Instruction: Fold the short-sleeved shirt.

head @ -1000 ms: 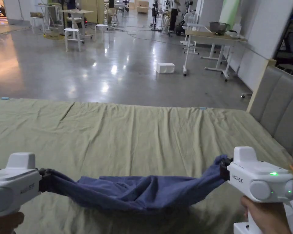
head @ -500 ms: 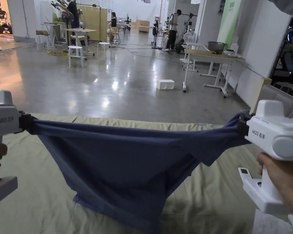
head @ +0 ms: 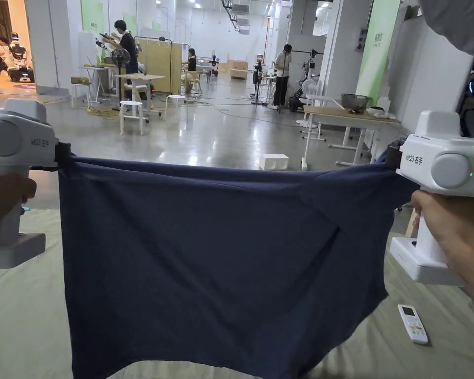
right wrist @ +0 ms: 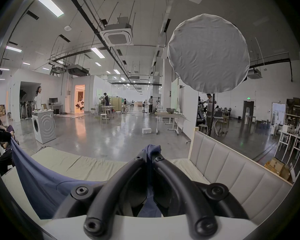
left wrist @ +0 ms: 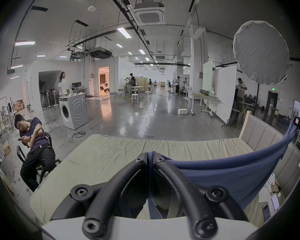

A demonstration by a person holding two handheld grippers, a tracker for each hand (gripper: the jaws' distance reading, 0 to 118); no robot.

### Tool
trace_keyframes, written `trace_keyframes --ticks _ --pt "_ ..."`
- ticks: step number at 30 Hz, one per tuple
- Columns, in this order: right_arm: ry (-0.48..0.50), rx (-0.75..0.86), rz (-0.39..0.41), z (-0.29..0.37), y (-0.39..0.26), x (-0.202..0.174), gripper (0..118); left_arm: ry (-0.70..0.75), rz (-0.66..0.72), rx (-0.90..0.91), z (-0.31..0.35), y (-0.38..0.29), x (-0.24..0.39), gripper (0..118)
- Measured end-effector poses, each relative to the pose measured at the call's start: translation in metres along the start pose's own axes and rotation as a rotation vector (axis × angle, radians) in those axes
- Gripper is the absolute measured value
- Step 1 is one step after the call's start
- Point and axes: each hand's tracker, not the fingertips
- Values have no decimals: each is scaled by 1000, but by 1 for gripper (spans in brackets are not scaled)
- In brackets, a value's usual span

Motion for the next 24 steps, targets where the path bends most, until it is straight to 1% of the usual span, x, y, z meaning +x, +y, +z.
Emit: trace_keyframes --ticks 10,13,14,15,16,20,21,22,24 --pt "-37 14 4 -68 12 -15 5 61 -67 32 -50 42 19 6" --pt "-52 36 9 -89 21 -21 5 100 -106 60 -71 57 25 6" --pt "-43 29 -11 -97 25 -22 5 130 -129 68 -78 62 28 6" --pt "-49 38 -12 -103 27 -25 5 130 -134 75 -82 67 29 6" --pt "-63 84 31 -106 33 -28 5 134 -135 82 -86 70 30 6" --pt "-66 91 30 -132 44 -33 5 142 -85 94 -104 90 31 6" --pt "-75 98 56 -138 48 -34 5 147 -79 99 -106 92 32 6" --pt "-75 96 44 -142 48 -34 5 145 -90 102 -109 95 34 6" --pt "-88 106 58 -150 52 -36 5 143 -101 110 -112 100 38 6"
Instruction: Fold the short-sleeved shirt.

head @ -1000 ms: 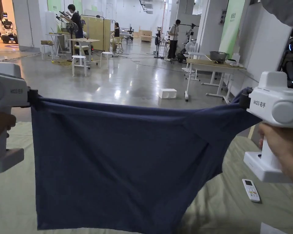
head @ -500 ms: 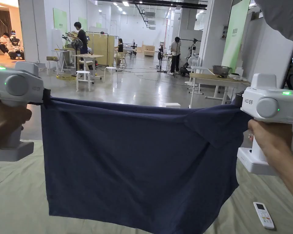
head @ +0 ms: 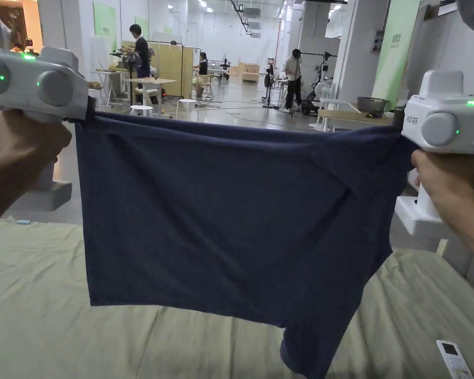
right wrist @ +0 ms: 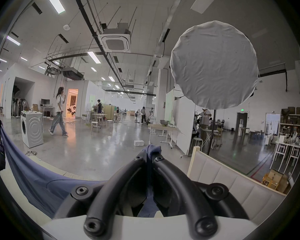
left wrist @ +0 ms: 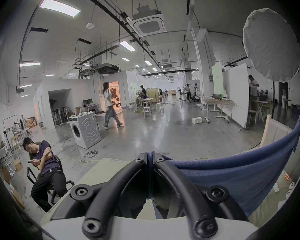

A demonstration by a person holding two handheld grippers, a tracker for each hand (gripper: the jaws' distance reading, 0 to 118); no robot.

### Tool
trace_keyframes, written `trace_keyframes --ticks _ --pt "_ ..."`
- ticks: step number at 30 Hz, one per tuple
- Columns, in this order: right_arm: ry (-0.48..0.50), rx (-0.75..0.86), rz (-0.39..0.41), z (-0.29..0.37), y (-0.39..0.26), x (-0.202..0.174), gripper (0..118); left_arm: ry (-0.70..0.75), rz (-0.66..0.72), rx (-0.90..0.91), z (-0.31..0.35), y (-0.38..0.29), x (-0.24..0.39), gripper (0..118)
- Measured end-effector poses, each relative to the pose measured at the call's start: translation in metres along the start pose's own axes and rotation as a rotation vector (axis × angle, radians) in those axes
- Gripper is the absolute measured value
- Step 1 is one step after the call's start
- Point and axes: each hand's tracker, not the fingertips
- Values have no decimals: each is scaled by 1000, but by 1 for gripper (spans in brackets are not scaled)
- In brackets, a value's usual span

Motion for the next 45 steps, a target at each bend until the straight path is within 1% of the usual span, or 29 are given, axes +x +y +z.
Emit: trace_keyframes --ticks 4,6,9,16,20,22,23,25,26,28,32,34,36,38,41,45 --pt "-17 39 19 -7 1 -2 5 11 -9 33 0 5 5 6" --pt "-23 48 48 -7 -1 -3 5 6 -18 36 1 3 6 6" --pt "-2 39 90 -2 -14 -6 5 6 -20 33 3 -10 3 6" --pt "39 -28 85 37 -68 -9 5 -22 -20 -21 17 -68 -5 6" --pt "57 -81 77 75 -104 -9 5 -42 -17 -70 39 -116 -11 6" --pt "64 -111 69 94 -121 -8 5 -60 -49 -106 51 -139 -12 6" --pt "70 -135 75 102 -128 -5 5 -70 -33 -117 58 -149 -13 6" --pt "77 -157 59 120 -140 -1 5 -79 -26 -131 73 -170 -17 6" --pt "80 -159 70 136 -145 2 5 -92 -29 -146 83 -181 -19 6" --pt "93 -170 61 153 -158 10 5 -99 -20 -150 101 -200 -25 6" --pt "127 -203 89 204 -177 21 5 -116 24 -178 147 -236 -36 6" --pt "149 -205 69 231 -187 28 5 -124 33 -185 168 -255 -41 6" --pt "155 -222 90 261 -199 30 5 -133 35 -193 190 -275 -45 6" --pt "167 -242 86 281 -212 35 5 -133 36 -203 211 -292 -48 6" --pt "177 -289 114 313 -235 34 5 -153 79 -250 230 -312 -55 6" --pt "197 -366 123 350 -266 31 5 -179 78 -332 264 -361 -63 6"
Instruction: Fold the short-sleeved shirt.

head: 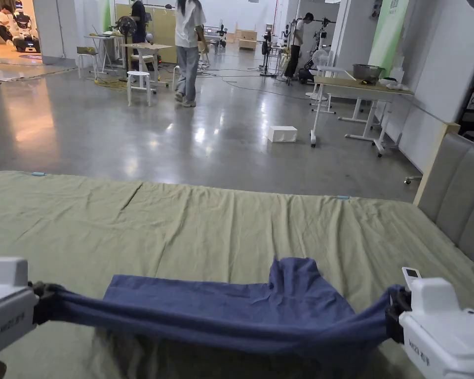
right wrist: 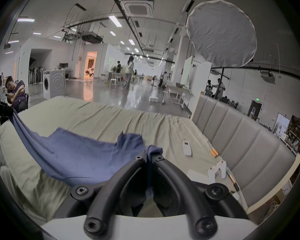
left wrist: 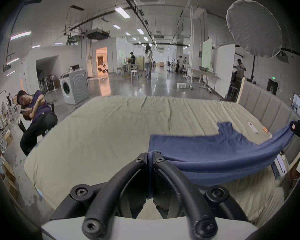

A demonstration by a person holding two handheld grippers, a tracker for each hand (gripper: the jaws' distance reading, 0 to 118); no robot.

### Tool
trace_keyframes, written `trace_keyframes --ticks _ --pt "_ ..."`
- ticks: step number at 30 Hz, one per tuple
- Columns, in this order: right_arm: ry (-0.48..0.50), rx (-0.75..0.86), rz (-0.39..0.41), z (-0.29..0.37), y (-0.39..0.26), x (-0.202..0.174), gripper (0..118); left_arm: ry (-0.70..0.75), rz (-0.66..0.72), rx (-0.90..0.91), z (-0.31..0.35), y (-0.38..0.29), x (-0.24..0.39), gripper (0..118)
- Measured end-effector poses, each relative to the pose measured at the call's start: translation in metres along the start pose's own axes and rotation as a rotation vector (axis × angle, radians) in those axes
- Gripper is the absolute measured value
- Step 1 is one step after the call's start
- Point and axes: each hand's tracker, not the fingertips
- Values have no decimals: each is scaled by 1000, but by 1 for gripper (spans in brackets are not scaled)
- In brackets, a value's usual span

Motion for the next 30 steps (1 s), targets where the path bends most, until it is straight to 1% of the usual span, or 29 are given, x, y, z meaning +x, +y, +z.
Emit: trace_keyframes --ticks 3,5,6,8,11,12,13,14,15,17,20,22,25,26,27,28,29,30 --pt "23 -96 -26 11 -31 -7 5 -3 -14 -87 4 -35 -3 6" --pt "45 -153 -3 16 -52 -12 5 -9 -12 -136 4 -59 -6 6" --pt "43 -184 20 20 -62 -15 5 -3 -7 -172 2 -72 -7 6" --pt "58 -241 30 20 -79 -19 5 -2 -1 -226 -2 -93 -11 6" --pt "89 -354 71 12 -108 -26 5 -3 -3 -315 -20 -124 -15 6" --pt "106 -394 60 7 -119 -29 5 0 3 -349 -28 -133 -17 6" --pt "102 -446 69 3 -128 -30 5 -1 -1 -374 -34 -140 -17 6" --pt "112 -448 82 -2 -133 -31 5 -1 -10 -405 -40 -146 -17 6" --pt "118 -502 79 -11 -142 -32 5 7 -15 -428 -44 -152 -16 6" --pt "111 -548 59 -24 -156 -33 5 5 -41 -497 -57 -161 -15 6" --pt "112 -632 34 -39 -171 -34 5 12 -58 -545 -70 -172 -10 6" --pt "112 -665 30 -48 -179 -36 5 9 -45 -578 -81 -179 -11 6" --pt "113 -699 27 -56 -191 -40 6 23 -48 -576 -83 -179 -6 6" --pt "108 -700 28 -57 -192 -42 7 23 -53 -578 -83 -178 -6 6" --pt "100 -698 33 -58 -191 -43 14 22 -55 -580 -81 -175 -5 7" --pt "92 -698 39 -57 -188 -43 24 20 -56 -582 -81 -173 -5 11" --pt "72 -700 46 -57 -183 -43 41 18 -52 -582 -81 -169 -6 18" --pt "34 -689 60 -55 -175 -42 41 17 -43 -570 -79 -165 -6 18"
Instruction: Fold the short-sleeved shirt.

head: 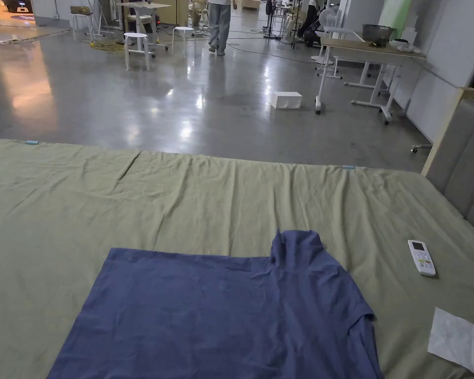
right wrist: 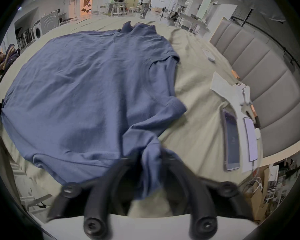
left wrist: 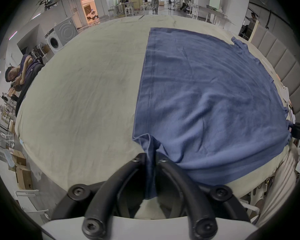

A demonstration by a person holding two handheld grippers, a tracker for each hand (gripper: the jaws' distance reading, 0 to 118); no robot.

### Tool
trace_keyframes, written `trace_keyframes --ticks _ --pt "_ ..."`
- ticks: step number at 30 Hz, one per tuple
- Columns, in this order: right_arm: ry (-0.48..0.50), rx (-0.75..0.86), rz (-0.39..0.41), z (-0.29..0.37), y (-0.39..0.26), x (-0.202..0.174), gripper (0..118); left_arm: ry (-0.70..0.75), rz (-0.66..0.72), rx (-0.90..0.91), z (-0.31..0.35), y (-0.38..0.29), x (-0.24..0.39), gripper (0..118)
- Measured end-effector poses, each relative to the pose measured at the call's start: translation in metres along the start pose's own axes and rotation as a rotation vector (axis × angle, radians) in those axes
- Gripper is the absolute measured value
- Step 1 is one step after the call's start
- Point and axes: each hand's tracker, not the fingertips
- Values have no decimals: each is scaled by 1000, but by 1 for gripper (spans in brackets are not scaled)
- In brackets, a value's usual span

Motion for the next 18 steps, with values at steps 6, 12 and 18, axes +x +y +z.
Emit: trace_keyframes --ticks 6,12,18 --pt "1 307 -119 47 39 11 94 -11 23 217 35 38 15 72" --pt "-11 629 -213 80 83 -6 94 0 -13 561 77 74 59 72" --pt "-19 849 -257 101 111 -26 94 56 -40 850 112 92 96 61"
